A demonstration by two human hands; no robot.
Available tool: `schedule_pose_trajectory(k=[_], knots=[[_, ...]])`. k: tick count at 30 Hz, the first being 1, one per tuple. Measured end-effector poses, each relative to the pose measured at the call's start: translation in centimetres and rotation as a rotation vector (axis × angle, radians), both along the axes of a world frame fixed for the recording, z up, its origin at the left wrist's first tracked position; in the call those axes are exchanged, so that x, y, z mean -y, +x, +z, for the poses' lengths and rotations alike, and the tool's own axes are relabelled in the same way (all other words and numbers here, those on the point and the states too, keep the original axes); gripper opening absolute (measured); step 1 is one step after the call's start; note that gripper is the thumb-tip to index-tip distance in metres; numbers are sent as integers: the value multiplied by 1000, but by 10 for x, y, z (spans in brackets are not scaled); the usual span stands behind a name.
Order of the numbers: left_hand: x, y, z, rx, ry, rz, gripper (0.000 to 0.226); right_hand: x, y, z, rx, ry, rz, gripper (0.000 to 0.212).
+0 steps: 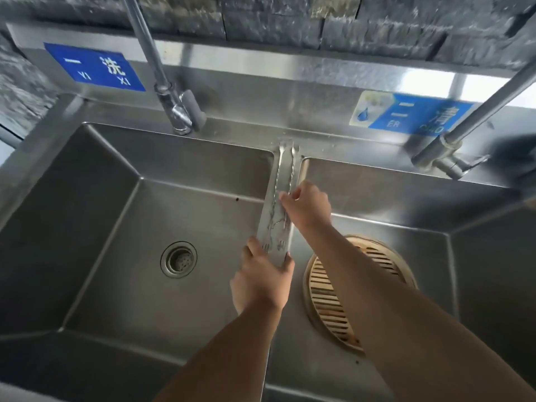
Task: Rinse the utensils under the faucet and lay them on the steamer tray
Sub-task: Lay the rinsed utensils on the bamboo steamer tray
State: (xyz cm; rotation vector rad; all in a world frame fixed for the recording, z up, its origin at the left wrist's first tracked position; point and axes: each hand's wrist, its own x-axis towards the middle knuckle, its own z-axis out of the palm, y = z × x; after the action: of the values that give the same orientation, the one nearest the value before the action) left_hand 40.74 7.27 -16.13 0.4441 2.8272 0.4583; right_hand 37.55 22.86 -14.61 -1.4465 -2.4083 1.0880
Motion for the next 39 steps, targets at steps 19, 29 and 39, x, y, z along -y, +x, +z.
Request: schedule_pose_trajectory(k=[19, 29, 39], knots=[[-1, -3, -10, -79, 45, -14, 57, -1, 16, -15, -82, 92, 114, 35], [-2, -4, -10, -89, 39, -24, 56, -1, 104, -45, -92, 207, 91, 26], [-4, -5, -9, -132, -20, -28, 63, 3, 216, -130, 196, 111, 18, 23]])
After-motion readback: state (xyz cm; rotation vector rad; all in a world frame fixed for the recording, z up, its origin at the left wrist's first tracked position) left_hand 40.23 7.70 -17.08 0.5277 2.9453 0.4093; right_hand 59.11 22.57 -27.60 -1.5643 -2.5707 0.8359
